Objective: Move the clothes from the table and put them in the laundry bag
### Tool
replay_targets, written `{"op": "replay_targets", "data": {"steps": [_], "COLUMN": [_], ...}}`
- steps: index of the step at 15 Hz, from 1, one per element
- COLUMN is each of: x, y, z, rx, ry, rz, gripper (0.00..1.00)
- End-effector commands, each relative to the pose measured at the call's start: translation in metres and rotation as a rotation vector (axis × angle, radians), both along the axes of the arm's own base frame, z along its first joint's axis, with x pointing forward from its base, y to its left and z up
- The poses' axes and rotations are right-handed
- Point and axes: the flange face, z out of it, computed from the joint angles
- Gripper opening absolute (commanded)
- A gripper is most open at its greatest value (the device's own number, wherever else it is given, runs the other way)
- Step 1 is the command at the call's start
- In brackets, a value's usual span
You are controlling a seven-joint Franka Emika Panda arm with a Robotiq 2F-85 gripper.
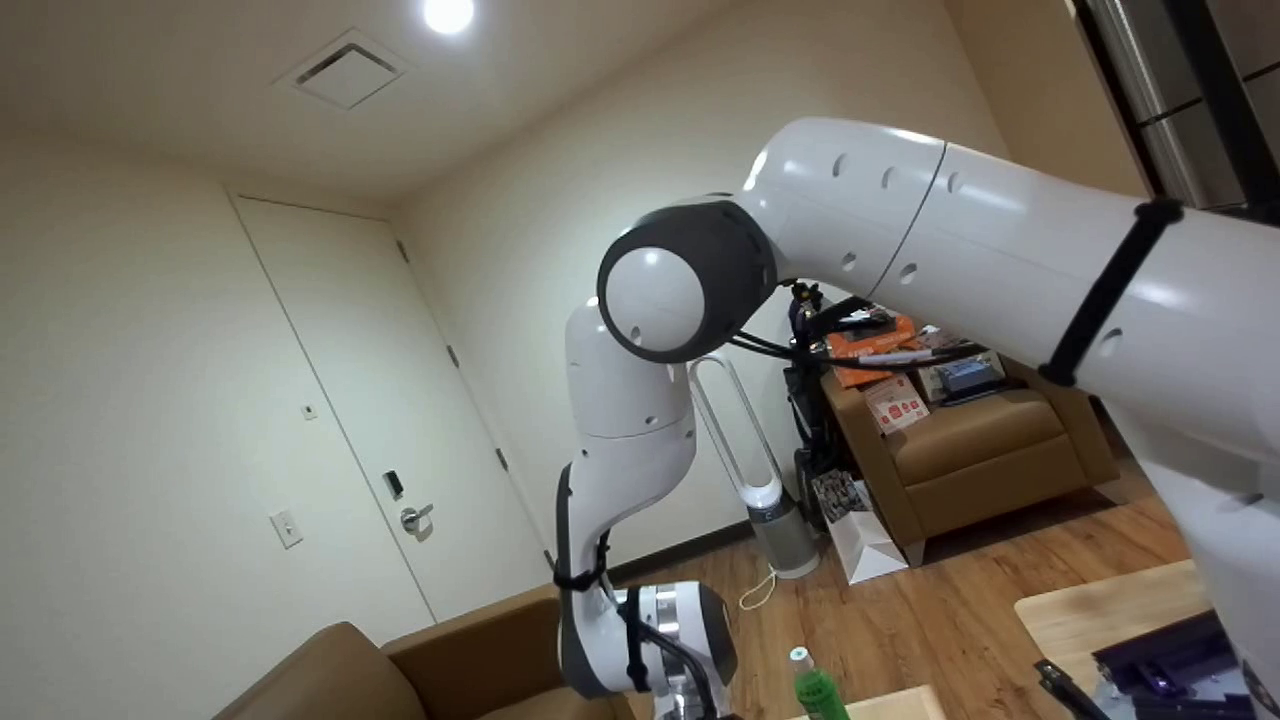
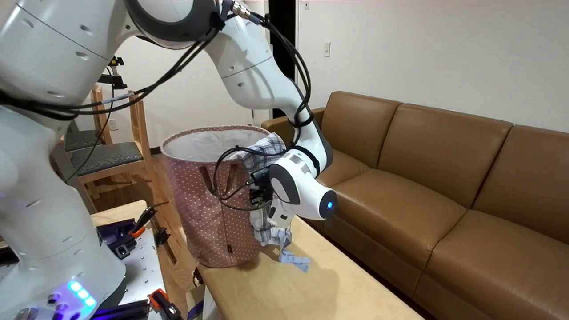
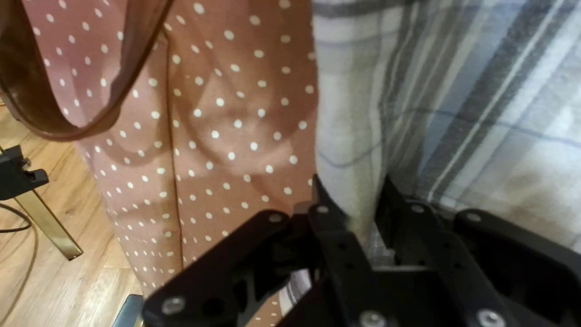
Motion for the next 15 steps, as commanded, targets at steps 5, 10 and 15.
{"op": "replay_targets", "data": {"steps": [5,10,15], "x": [-0.001,-0.003,-0.002], "y": [-0.009,-0.041,-0.06], "z": [0.007,0.039,0.114], "rx": [0.001,-0.034,-0.105], "ry": [0.005,-0.044,-0.164], "rz": [-0.006,-0.072,-0.121], "gripper": [0.01,0.01,0.01]}}
